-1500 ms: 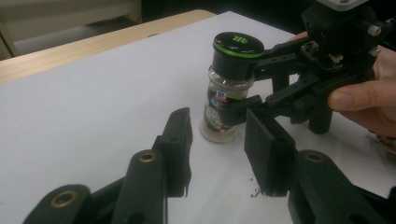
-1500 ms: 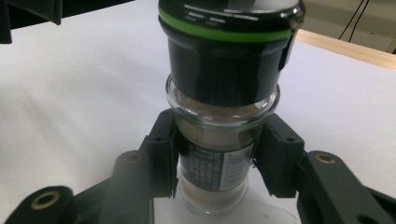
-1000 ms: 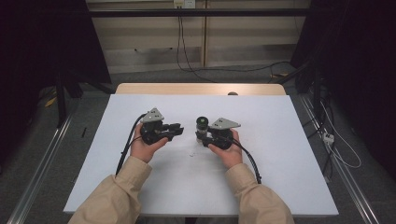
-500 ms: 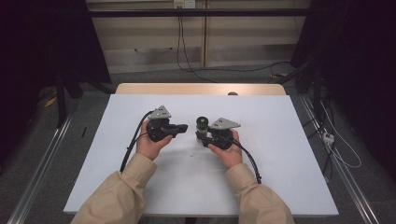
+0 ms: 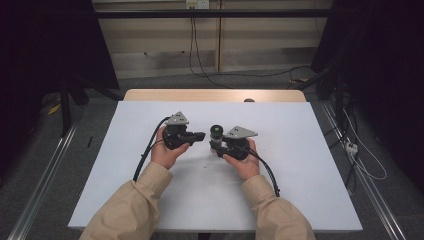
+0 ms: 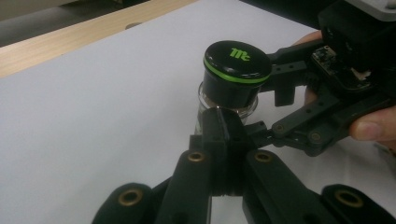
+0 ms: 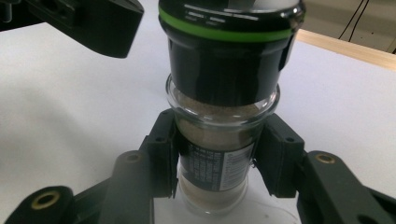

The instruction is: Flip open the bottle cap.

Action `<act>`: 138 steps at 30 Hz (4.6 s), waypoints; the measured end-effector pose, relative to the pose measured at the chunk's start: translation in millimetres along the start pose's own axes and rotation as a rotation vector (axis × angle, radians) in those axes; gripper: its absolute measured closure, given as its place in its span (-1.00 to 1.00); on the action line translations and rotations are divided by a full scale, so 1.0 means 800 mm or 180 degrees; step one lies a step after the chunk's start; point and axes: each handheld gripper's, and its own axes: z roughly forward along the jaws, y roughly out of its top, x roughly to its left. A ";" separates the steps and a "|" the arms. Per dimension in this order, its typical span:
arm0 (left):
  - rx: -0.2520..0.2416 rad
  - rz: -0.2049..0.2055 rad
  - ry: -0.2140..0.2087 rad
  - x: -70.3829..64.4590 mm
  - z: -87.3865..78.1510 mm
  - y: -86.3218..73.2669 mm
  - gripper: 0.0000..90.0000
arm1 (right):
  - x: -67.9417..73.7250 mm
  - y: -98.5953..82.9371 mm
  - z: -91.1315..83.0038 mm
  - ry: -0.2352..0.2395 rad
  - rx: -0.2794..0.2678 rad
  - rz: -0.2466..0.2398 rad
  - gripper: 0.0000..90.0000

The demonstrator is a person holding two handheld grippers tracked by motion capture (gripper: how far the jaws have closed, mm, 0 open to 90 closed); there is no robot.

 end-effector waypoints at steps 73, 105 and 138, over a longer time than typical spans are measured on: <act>0.0011 0.0066 0.0026 -0.003 0.013 0.017 1.00 | 0.000 0.000 0.000 -0.0017 0.0010 0.0000 0.21; -0.0044 0.0091 0.0014 -0.007 0.011 0.029 1.00 | 0.001 0.000 0.001 -0.0030 0.0014 -0.0019 0.21; -0.0054 0.0121 0.0009 -0.011 0.012 0.042 1.00 | 0.001 0.000 0.001 -0.0028 0.0018 -0.0011 0.21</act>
